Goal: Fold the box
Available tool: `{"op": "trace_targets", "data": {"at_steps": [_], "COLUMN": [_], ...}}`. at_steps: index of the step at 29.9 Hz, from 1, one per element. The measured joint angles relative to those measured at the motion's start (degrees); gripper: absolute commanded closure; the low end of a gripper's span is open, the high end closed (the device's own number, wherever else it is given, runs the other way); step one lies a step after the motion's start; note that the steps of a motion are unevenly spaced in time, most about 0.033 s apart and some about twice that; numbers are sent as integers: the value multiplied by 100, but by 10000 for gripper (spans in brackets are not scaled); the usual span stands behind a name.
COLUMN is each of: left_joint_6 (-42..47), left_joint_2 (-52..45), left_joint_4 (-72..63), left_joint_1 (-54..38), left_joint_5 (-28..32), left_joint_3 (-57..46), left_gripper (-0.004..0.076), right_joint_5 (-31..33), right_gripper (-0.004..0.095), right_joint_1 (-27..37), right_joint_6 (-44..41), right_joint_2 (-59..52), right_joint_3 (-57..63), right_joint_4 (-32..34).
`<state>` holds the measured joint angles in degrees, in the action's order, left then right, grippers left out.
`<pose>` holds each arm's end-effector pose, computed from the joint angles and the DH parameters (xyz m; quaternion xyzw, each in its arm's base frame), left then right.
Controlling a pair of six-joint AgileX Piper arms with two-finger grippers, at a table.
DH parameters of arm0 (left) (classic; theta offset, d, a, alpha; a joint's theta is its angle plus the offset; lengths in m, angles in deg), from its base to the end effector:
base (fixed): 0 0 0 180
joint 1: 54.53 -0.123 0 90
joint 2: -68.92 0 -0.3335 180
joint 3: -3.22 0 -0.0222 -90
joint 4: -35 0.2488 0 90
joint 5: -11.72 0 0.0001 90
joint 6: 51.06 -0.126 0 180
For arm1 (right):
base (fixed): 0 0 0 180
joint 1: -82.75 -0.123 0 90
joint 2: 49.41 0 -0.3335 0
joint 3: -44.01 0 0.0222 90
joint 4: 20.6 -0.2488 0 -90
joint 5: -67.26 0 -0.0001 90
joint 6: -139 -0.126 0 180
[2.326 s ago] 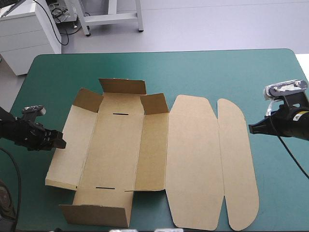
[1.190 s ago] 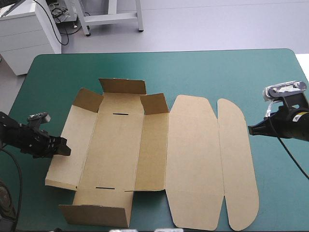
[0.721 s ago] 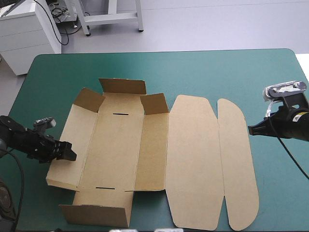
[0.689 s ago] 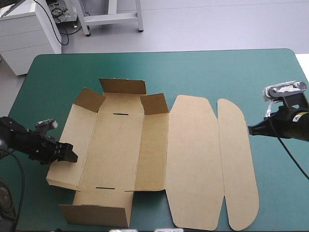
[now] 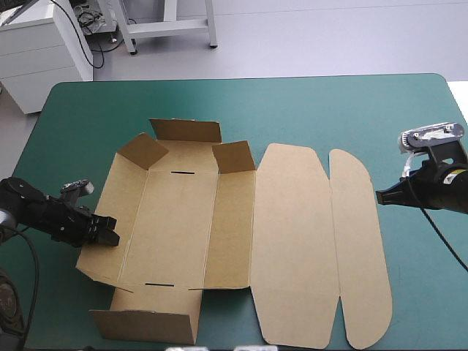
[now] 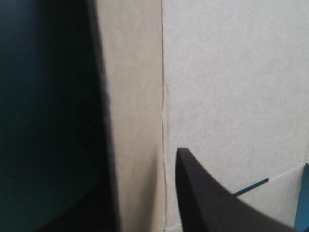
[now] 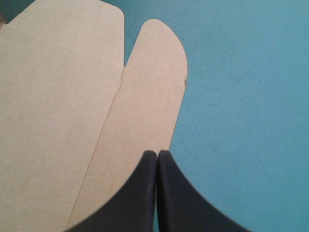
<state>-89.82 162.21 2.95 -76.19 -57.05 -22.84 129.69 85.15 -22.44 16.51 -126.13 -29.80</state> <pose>0.2440 0.0298 0.2442 0.0259 0.9656 -0.2499 0.0668 0.1838 0.0102 0.4175 -0.1217 0.9233 0.0137 0.3641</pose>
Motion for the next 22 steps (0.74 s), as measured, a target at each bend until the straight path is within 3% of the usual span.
{"op": "trace_targets", "data": {"at_steps": [1,13,22], "left_joint_6": [0,-7,-150], "left_joint_2": [0,0,0], "left_joint_4": [0,-43,318], "left_joint_1": [0,6,451], "left_joint_5": [0,-1,42], "left_joint_3": [0,29,1035], "left_gripper": [734,731,731], "right_joint_5": [0,10,17], "right_gripper": [928,928,928], "right_joint_1": [0,0,0], "right_joint_6": [0,0,0], "right_joint_2": [0,0,0], "right_joint_3": [0,0,0], "right_joint_4": [0,0,0]}}
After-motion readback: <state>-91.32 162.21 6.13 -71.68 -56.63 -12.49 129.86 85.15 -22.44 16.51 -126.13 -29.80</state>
